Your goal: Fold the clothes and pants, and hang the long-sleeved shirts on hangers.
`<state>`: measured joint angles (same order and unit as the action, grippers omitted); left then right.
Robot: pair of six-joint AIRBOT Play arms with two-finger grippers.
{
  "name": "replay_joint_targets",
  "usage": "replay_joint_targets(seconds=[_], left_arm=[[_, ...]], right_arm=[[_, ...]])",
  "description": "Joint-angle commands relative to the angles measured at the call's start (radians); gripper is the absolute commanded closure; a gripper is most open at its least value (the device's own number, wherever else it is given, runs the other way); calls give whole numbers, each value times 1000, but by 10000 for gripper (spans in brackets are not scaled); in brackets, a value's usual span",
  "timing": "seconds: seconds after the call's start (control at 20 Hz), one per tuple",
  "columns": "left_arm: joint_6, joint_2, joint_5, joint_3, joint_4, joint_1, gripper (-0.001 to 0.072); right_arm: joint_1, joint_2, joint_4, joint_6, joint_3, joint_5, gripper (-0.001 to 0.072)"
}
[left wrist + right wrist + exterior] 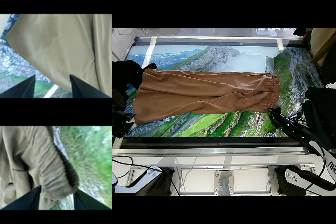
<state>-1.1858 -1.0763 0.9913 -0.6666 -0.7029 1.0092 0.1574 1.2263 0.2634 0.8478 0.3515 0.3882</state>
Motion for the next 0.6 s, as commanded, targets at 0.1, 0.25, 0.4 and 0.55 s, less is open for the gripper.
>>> replay_joint_targets(seconds=[0.1, 0.25, 0.4, 0.55], left_arm=[[0, 1, -1, 2, -1, 1, 231], [0, 2, 3, 2, -1, 1, 231], [0, 2, 34, 2, -17, 2, 232], [-4, 2, 41, 2, -66, 2, 231]], right_arm=[[-2, 75, 12, -53, 80, 19, 507], [-1, 43, 6, -54, 146, 21, 667], [-1, -44, -51, -45, 164, 21, 668], [-1, -154, -200, 53, 164, 31, 668]])
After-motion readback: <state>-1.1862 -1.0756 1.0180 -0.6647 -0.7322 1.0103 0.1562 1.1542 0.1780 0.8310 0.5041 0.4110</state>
